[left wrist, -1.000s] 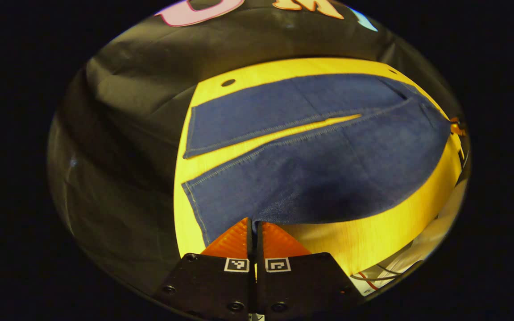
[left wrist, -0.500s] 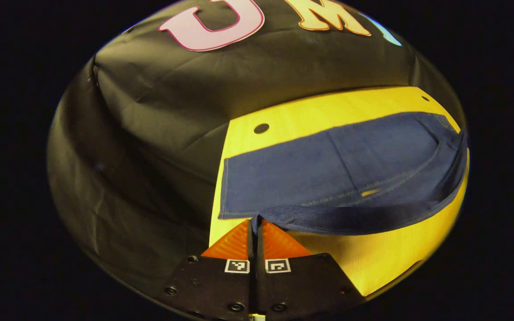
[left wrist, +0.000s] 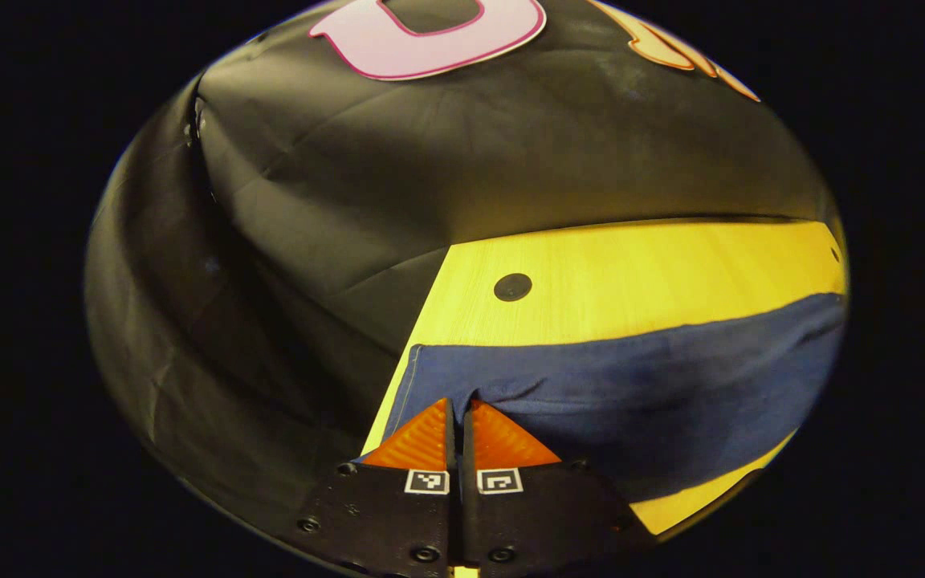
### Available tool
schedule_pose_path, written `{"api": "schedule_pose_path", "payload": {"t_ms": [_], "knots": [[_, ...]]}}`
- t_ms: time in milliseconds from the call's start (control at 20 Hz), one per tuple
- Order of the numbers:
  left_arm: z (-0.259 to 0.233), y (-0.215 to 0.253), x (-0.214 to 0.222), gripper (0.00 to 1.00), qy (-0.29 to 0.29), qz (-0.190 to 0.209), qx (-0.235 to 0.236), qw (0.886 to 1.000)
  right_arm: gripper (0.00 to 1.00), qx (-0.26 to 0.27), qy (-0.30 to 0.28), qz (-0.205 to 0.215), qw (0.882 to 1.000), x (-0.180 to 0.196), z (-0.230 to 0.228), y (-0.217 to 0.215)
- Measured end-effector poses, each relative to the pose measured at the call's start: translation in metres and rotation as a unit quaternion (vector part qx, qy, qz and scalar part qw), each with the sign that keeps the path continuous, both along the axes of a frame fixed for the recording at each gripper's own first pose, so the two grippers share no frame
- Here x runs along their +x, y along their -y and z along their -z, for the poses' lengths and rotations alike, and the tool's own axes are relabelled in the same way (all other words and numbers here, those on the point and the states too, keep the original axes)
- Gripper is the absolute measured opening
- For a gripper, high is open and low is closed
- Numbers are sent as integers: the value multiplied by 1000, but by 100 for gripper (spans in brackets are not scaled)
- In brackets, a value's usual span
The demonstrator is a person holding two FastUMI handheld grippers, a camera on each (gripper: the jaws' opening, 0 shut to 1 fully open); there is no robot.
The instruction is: Grasp the waist and the cuffs of the jeans and fold them to make the two legs overlap; first hold the waist and fold one-third of the jeans toward the cuffs, then hold the cuffs and fold the remaining one-third in the same direction to finish folding.
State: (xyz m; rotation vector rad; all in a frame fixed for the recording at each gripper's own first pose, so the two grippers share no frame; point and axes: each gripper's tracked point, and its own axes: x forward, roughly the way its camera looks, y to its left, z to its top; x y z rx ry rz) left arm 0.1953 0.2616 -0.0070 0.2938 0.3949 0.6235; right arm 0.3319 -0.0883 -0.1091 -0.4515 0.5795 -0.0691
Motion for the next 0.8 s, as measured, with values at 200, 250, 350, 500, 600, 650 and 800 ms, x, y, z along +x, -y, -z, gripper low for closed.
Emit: {"api": "schedule_pose_path", "payload": {"t_ms": [200, 250, 350, 500, 600, 650, 800], "knots": [[30, -1, 31, 0, -29, -9, 17, 999, 0, -1, -32, 3, 999, 37, 51, 5], [31, -1, 37, 0, -29, -8, 21, 999, 2, 0, -37, 3, 999, 41, 58, 7], [30, 5, 39, 0, -29, -6, 28, 999, 3, 4, -44, 1, 999, 43, 65, 10], [31, 1, 37, 0, -26, -7, 42, 999, 11, 18, -44, -7, 999, 43, 65, 9], [25, 1, 32, 0, -5, -12, 45, 999, 46, 33, -38, -3, 999, 43, 57, 11], [25, 6, 34, 2, 3, 0, 31, 1000, 64, 47, -31, -3, 998, 44, 53, 14], [18, 30, 30, 72, 27, 15, 0, 1000, 100, 103, -9, 3, 995, 34, 33, 16]]}}
